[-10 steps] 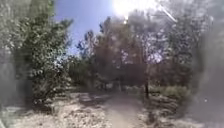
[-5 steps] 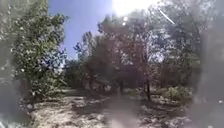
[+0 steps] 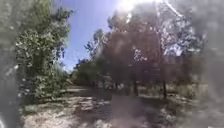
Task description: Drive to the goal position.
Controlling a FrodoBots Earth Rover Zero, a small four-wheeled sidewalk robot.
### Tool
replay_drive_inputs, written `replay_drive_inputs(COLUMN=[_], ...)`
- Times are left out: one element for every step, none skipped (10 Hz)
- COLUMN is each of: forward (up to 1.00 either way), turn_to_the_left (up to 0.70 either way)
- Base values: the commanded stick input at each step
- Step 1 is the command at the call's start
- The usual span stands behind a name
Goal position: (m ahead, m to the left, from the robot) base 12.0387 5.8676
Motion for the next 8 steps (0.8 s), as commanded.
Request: replay_drive_inputs(forward=[0.85,0.85,0.85,0.85,0.85,0.85,0.85,0.85], turn_to_the_left=[0.0,0.0,0.0,0.0,0.03,0.29,0.34,0.34])
